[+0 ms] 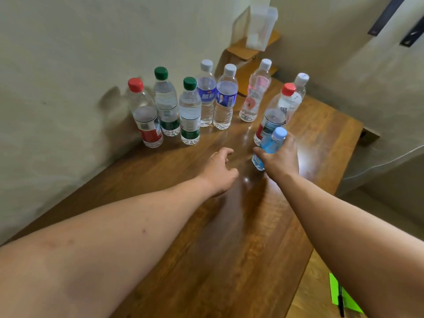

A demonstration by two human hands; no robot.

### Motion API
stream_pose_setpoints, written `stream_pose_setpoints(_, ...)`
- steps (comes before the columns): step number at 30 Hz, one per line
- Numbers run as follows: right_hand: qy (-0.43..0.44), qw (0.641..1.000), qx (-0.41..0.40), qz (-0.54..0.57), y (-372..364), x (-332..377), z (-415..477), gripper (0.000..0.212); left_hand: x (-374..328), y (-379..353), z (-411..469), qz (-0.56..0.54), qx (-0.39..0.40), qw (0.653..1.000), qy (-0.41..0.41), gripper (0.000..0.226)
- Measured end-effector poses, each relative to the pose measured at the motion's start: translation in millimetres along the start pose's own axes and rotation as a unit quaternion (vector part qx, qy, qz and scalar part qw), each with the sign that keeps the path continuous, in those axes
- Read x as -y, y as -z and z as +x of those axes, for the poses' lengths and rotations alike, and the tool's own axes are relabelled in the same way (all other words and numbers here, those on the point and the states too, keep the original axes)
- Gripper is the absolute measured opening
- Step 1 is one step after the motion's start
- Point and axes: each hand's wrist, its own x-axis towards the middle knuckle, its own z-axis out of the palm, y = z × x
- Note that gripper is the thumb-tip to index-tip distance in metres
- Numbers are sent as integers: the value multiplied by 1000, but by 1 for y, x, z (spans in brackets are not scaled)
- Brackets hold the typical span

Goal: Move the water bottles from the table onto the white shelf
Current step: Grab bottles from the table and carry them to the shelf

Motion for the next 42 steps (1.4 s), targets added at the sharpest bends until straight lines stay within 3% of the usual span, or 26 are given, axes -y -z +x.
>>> stream_pose_setpoints(5,10,1000,18,-6,-13,-6,1,72,-1,-10,1,2,7,1000,9,64)
stream_pose_setpoints(14,37,995,88,2,-21,-14,-47,71,12,-18,-31,32,40,998,30,74)
stream_pose_setpoints(19,70,981,182,13,-18,12,-70,55,4,10,-47,17,26,1000,-2,83)
stream_pose_setpoints(24,144,965,214,42,-18,54,-119,51,19,45,-80,-52,-16,997,-57,87)
stream_pose_setpoints(34,211,942,262,12,-11,139,-265,57,51,136,-225,-71,-60,992,-87,57)
stream_pose_setpoints(38,236,935,260,51,-16,169,-343,59,77,177,-304,-81,-77,989,-95,48)
stream_pose_setpoints(42,210,917,332,70,-32,197,-432,70,120,228,-399,-88,-123,986,-72,50)
